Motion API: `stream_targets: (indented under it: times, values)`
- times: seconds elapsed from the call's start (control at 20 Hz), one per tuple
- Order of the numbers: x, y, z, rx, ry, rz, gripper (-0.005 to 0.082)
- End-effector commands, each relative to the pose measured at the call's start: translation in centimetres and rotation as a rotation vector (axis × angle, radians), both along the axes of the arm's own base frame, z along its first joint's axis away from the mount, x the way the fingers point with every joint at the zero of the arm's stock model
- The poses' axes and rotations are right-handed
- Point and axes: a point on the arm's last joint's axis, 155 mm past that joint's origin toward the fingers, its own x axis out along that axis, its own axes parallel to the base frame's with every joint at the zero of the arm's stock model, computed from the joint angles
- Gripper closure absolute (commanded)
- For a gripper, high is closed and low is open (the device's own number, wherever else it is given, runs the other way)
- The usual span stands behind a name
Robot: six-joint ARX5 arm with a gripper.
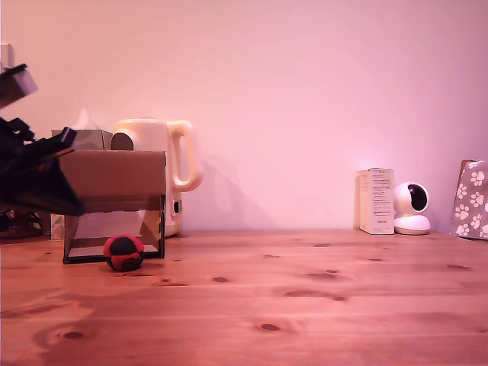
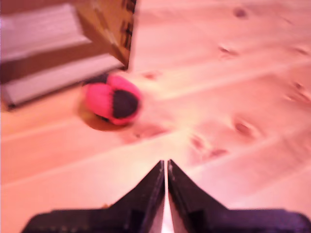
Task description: Drop the footbag into the cardboard dice tower
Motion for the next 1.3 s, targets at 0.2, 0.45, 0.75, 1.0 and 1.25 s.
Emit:
stream_targets:
  times: [0.2,0.45,0.75,1.0,1.25]
  values:
    - [1.3,-0.2,0.6,-0.011,-0.069,0.003,0.0793]
    - [2.5,-0.5,2.4,-0.028,-0.165,0.004,0.0793]
    - [3.8,-0.7,0.5,-0.029,-0.167,0.003,0.0793]
    - [5.0,-0.9,-1.4,-0.023,-0.134,0.003,0.0103]
    - [5.7,-1.4,-2.3,-0.014,-0.119,-0.008,0.0038]
